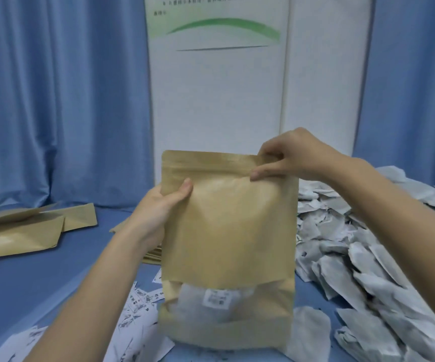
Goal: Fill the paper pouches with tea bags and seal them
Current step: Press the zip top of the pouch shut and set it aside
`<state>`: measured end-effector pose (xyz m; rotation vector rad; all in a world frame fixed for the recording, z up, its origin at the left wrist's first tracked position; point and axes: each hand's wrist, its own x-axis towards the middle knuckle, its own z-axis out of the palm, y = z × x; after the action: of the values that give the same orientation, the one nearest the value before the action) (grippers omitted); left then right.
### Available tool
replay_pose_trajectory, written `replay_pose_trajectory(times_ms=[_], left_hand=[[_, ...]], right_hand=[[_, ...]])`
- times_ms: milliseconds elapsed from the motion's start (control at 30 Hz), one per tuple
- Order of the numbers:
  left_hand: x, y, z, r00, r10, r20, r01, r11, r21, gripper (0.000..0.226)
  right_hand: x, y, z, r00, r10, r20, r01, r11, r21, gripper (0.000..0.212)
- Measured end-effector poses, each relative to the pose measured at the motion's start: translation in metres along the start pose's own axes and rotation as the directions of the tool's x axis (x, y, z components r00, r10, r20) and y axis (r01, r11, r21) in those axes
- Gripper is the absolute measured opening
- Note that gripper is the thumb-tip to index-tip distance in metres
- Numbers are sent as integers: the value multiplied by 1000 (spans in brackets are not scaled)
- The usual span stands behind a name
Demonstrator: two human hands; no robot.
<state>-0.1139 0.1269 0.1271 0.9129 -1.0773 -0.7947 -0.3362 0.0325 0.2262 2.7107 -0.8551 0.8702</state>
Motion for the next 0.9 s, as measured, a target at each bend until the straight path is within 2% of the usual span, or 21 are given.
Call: replay_pose_trajectory(times_ms=[167,300,367,400,500,633,667,700,800,833,900], left_hand=[[-8,-26,11,993,-117,7,117,987,-112,30],[-13,-46,20,984,-170,51,175,977,-126,38],[-14,-51,26,984,-168,65,176,972,-157,36],[-14,-52,28,984,-166,62,174,970,-171,35],[-15,-54,29,986,-152,64,161,972,-174,35],[-15,-54,30,986,-144,88,155,978,-142,36],[-16,-54,29,985,-145,91,157,977,-142,37],[-16,-54,28,984,-149,93,162,976,-148,39],[-15,-51,20,980,-173,94,187,967,-171,44],[-14,-49,16,980,-179,90,193,966,-173,42],[-12,-44,10,981,-181,74,191,965,-180,32]], right_hand=[[-10,9,11,997,26,74,-31,997,76,28],[-17,-3,17,959,15,282,-82,970,227,23],[-12,-11,21,935,2,356,-84,973,213,23],[-9,-14,23,918,32,395,-99,984,151,31],[-6,-20,28,840,165,517,-183,983,-16,50],[-8,-26,32,660,206,722,-355,933,57,41],[-7,-25,32,644,203,738,-359,932,57,40],[-6,-25,31,668,198,717,-321,946,38,39],[-6,-16,27,884,94,458,-105,994,-2,43],[-8,-11,26,928,51,369,-70,997,39,44],[-12,1,23,962,22,270,-63,988,142,44]])
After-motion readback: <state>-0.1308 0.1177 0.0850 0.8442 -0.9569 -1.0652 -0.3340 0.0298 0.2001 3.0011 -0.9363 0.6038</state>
